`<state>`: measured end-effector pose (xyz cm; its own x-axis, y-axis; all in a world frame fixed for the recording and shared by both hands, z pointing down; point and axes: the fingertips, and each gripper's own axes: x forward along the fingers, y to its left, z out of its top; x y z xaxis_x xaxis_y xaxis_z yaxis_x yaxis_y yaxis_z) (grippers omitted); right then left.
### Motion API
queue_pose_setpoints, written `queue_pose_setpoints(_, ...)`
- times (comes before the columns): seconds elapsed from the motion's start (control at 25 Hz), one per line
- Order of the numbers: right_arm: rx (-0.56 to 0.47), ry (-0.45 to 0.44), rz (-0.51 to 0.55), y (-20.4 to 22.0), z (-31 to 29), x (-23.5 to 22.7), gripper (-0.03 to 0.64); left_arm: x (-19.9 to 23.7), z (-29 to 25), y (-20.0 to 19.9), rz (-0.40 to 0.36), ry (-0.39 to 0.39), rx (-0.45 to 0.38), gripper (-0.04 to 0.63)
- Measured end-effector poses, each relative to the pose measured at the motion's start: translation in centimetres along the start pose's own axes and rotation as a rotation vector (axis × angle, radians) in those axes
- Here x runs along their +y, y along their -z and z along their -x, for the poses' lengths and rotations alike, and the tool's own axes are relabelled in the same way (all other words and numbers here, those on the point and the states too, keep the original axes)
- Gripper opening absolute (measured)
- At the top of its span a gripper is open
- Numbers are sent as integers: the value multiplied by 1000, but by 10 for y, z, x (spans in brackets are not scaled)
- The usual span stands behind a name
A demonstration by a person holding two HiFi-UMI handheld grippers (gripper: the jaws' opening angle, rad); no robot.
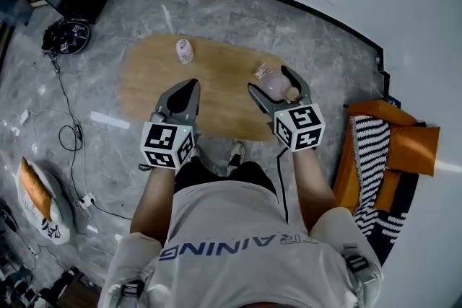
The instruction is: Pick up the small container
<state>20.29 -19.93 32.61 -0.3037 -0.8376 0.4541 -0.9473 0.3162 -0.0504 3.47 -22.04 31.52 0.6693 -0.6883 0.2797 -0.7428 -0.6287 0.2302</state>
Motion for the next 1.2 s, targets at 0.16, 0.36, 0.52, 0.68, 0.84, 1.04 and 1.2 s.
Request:
queue_pose_setpoints(0.16, -43, 9, -4, -16, 26, -3, 425, -17, 2, -28, -37, 9, -34, 2)
queue_pose_setpoints(0.36, -81, 14, 1, -26, 36, 1, 425, -22, 10, -41, -52, 7, -59, 2)
queue_pose_setpoints(0.52, -90, 7, -4, -25, 37, 6, 426, -23, 15, -39, -45, 9, -58, 2)
queue_pose_setpoints(0.68, -94, 4, 7, -28, 36, 9, 426, -24, 18, -37, -46, 10, -56, 2)
queue_pose_setpoints(0.84, -100, 6, 29, -31, 38, 12, 426, -25, 20, -37, -47, 10, -60, 2)
queue_pose_setpoints(1.04, -100, 6, 32, -32, 38, 12, 426, -25, 21, -40, -46, 8, -68, 2)
queue_pose_setpoints(1.2, -97, 7, 27, -30, 42, 8, 426, -32, 20, -40, -47, 14, -69, 2)
